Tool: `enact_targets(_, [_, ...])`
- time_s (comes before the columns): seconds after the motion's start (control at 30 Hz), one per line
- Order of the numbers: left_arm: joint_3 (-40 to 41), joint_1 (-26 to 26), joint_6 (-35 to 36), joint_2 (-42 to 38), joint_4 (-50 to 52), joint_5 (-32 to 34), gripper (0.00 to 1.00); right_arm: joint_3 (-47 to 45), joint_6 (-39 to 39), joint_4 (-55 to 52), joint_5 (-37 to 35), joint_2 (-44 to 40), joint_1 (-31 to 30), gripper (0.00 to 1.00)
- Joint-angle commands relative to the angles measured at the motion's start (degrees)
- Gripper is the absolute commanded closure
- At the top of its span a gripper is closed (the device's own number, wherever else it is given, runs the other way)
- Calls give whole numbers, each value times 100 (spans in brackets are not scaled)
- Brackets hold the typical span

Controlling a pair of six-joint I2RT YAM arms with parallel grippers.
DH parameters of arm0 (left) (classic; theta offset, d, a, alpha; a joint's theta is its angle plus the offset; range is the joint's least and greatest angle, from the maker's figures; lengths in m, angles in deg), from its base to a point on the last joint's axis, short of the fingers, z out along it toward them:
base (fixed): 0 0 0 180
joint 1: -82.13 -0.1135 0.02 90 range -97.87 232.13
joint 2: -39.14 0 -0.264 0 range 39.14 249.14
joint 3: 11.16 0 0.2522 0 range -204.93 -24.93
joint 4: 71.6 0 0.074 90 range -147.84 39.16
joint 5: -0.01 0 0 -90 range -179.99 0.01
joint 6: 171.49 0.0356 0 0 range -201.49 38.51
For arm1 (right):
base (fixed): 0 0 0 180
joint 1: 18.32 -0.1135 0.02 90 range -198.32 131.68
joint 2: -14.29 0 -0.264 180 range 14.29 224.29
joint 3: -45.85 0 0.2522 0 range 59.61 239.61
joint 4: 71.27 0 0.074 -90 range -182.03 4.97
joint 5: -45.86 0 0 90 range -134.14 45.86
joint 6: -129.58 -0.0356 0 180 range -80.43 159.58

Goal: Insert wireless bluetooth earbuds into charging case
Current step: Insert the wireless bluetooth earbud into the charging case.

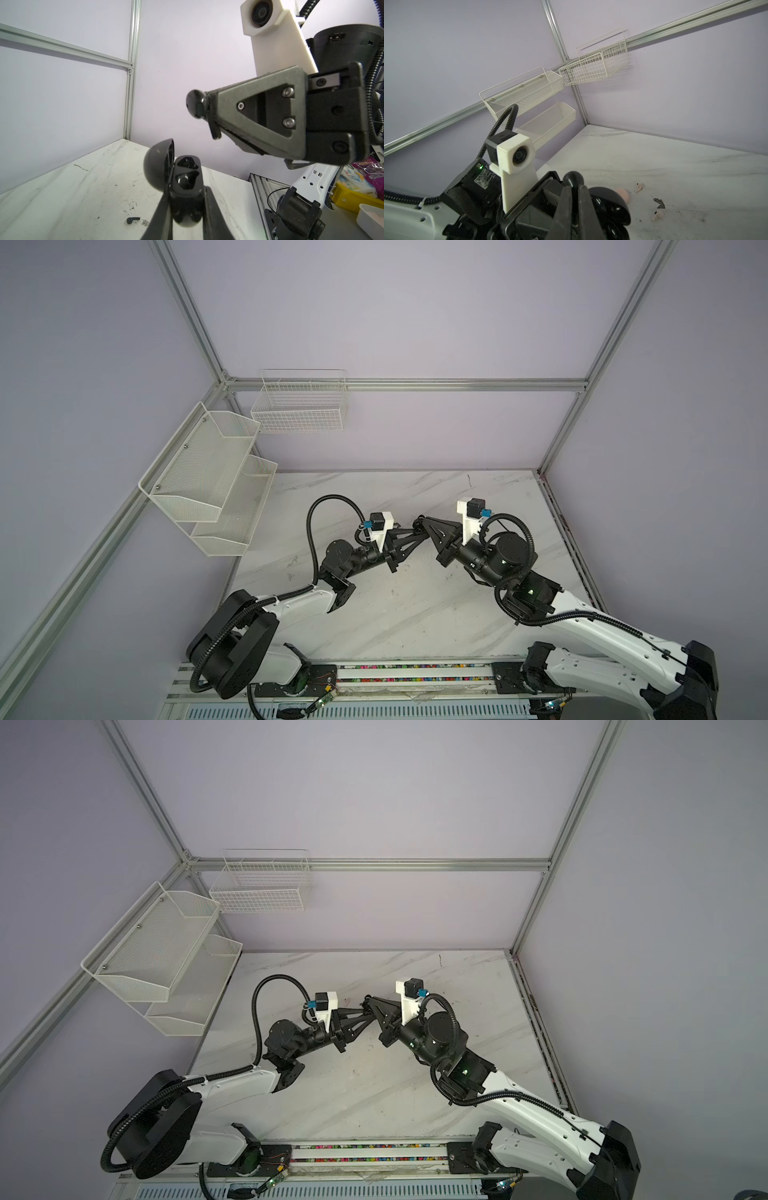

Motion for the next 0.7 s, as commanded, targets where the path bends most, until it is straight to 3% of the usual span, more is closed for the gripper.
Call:
enact_targets(0.0, [-537,18,47,-190,-228,-62,100,-97,154,316,-173,-85,-69,100])
enact_targets(0.67, [-453,17,114,-317,-208,-69,100,-266,253,549,-192,196,-96,100])
